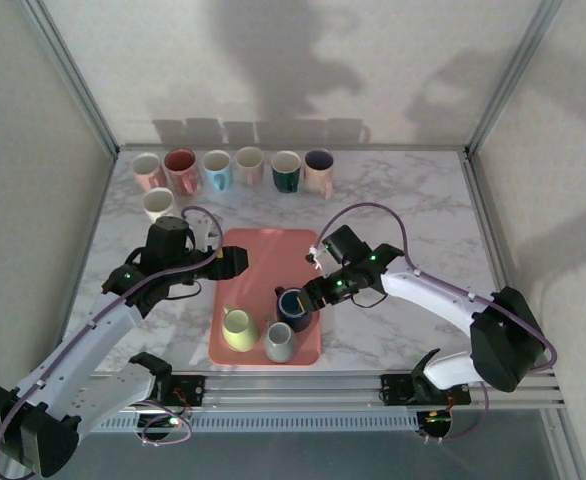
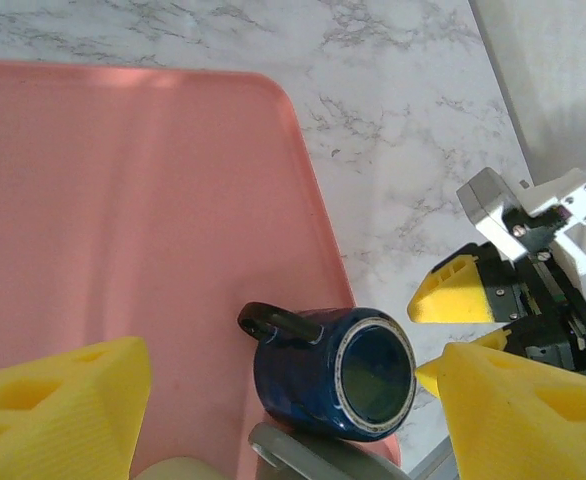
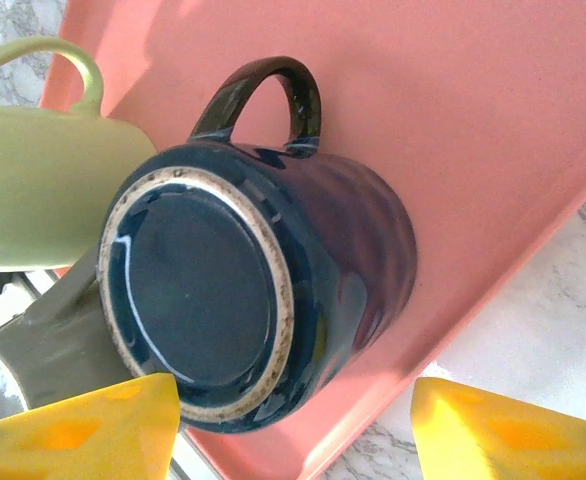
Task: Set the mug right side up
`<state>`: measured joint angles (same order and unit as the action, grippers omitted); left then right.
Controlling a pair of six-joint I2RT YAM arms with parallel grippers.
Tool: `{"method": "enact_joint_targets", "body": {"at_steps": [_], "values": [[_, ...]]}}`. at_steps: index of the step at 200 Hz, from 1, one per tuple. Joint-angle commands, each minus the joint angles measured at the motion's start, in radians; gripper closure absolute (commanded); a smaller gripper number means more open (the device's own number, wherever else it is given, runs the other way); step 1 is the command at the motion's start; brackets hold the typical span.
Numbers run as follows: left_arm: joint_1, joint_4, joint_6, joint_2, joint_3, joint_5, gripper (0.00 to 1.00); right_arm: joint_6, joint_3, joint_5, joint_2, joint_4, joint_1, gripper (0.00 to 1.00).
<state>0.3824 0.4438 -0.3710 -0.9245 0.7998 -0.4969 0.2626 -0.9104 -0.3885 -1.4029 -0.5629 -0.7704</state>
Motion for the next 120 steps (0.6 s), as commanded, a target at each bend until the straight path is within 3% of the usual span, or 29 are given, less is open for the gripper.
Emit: {"method": "enact_joint_targets", "body": {"at_steps": [1, 78, 120], "values": [[-0.007, -0.037, 0.004, 0.007, -0.004, 0.036, 0.24, 0.004, 0.011, 0.023, -0.036, 0.007, -0.010, 0.37], [-0.007, -0.059, 0.045, -0.054, 0.031, 0.055, 0.24, 0.019, -0.102, 0.182, -0.174, -0.028, 0.019, 0.46], [-0.007, -0.060, 0.153, -0.097, 0.062, 0.054, 0.25, -0.075, -0.235, 0.221, -0.307, -0.027, 0.103, 0.47]]}}
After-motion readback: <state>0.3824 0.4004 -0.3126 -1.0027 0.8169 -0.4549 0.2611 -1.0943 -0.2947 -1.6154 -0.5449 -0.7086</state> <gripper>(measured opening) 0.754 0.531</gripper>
